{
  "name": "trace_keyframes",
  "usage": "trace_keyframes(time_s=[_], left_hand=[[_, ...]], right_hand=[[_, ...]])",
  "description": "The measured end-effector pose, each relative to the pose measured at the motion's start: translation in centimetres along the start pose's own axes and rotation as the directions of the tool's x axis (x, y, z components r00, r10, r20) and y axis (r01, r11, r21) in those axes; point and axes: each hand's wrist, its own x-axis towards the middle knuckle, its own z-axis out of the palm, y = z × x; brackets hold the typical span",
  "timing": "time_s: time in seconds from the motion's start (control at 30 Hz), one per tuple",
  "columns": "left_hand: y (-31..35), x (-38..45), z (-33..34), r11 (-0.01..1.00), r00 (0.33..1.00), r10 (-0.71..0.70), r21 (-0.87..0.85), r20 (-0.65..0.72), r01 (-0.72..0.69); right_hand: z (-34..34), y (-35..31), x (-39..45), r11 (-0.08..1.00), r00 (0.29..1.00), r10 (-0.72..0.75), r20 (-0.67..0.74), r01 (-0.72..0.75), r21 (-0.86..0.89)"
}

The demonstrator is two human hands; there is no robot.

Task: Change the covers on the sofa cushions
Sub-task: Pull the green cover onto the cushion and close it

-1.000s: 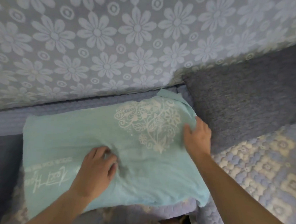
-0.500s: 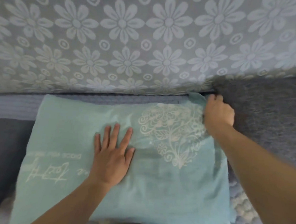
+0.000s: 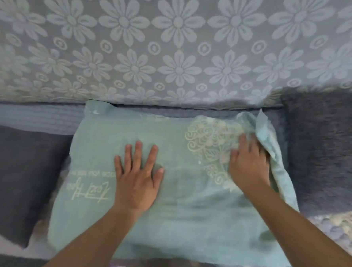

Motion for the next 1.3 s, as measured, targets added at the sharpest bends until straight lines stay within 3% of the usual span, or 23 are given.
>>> trace_keyframes(time_s=[0.07, 0.1, 0.17, 0.23, 0.33, 0.4, 0.5, 0.57, 0.63, 0.7, 0.73, 0.8, 0.9, 0.97, 1.03, 1.13, 1.23, 1.3], left_hand=[[1.8, 1.3, -0.3, 0.999, 0.999, 0.035, -0.027, -0.029, -0.036], [3.4, 1.9, -0.4, 0.995, 0.995, 0.093, -0.043, -0.037, -0.095], [4.9, 2.9, 0.0, 0.982, 0.983, 0.179, -0.056, -0.049, -0.181], [2.4, 3.7, 1.5, 0.988, 0.988, 0.141, -0.047, -0.06, -0.144], [-5.9, 2.8, 5.3, 0.998, 0.998, 0.035, 0.048, -0.057, -0.032], [-10.6, 1.9, 6.5, 0.997, 0.996, -0.081, 0.017, 0.03, 0.08], [-12.8, 1.8, 5.8, 0.948, 0.937, -0.297, -0.061, 0.182, 0.312], [-12.9, 3.3, 4.0, 0.931, 0.923, -0.328, -0.095, 0.202, 0.352], [-12.5, 6.6, 1.8, 0.95, 0.952, -0.273, -0.116, 0.138, 0.289], [-11.6, 11.0, 0.1, 0.992, 0.992, -0.095, -0.073, 0.089, 0.102], [-11.0, 13.3, -0.5, 0.999, 0.997, 0.004, -0.037, 0.081, -0.001], [-9.7, 16.9, -1.7, 0.991, 0.973, 0.131, -0.028, 0.188, -0.128], [-8.4, 17.5, -1.9, 0.988, 0.913, 0.151, -0.076, 0.38, -0.132], [-8.2, 13.9, -2.4, 0.978, 0.926, 0.207, -0.032, 0.314, -0.208], [-8.6, 9.7, -4.9, 0.97, 0.95, 0.231, 0.022, 0.21, -0.241], [-10.3, 5.9, -11.7, 0.976, 0.977, 0.213, -0.055, 0.006, -0.212], [-11.8, 4.1, -20.9, 0.959, 0.935, 0.201, -0.137, -0.292, -0.249], [-12.4, 2.5, -26.2, 0.941, 0.866, 0.24, -0.114, -0.438, -0.318]], right_hand=[[-1.2, -5.7, -1.2, 0.995, 0.98, -0.02, -0.197, 0.038, 0.087], [-1.2, -8.2, -1.8, 0.99, 0.969, -0.117, -0.216, 0.132, 0.056], [1.6, -10.0, -3.0, 0.955, 0.95, -0.293, -0.104, 0.285, -0.087], [4.4, -6.0, -2.3, 0.956, 0.978, -0.209, -0.004, 0.203, -0.212], [7.0, 1.9, -0.4, 0.972, 0.999, -0.03, -0.028, 0.023, -0.235], [7.9, 2.3, -0.2, 0.989, 1.0, -0.029, -0.009, 0.027, -0.145], [7.1, 0.8, 0.1, 0.997, 0.997, 0.029, -0.073, -0.035, -0.07], [5.1, 0.2, 0.9, 0.987, 0.986, 0.144, -0.079, -0.148, -0.055], [2.8, -0.9, 2.4, 0.974, 0.969, 0.215, -0.119, -0.222, -0.047], [1.5, -2.4, 4.7, 0.987, 0.987, 0.038, -0.159, -0.062, -0.15], [1.2, -3.1, 6.1, 0.976, 0.991, -0.062, -0.118, 0.036, -0.214], [0.8, -3.9, 8.3, 0.961, 0.994, -0.093, 0.061, 0.105, -0.255], [0.3, -3.9, 7.9, 0.928, 0.971, -0.06, 0.231, 0.139, -0.345], [-0.7, -3.8, 4.9, 0.911, 0.964, -0.123, 0.237, 0.204, -0.358], [-3.5, -4.0, 1.5, 0.937, 0.981, -0.126, 0.147, 0.166, -0.308], [-10.2, -5.0, -2.2, 0.961, 0.944, -0.263, -0.201, 0.236, -0.146], [-18.3, -6.5, -5.0, 0.898, 0.716, -0.412, -0.564, 0.424, -0.117], [-22.6, -7.1, -7.6, 0.844, 0.562, -0.466, -0.684, 0.515, -0.151]])
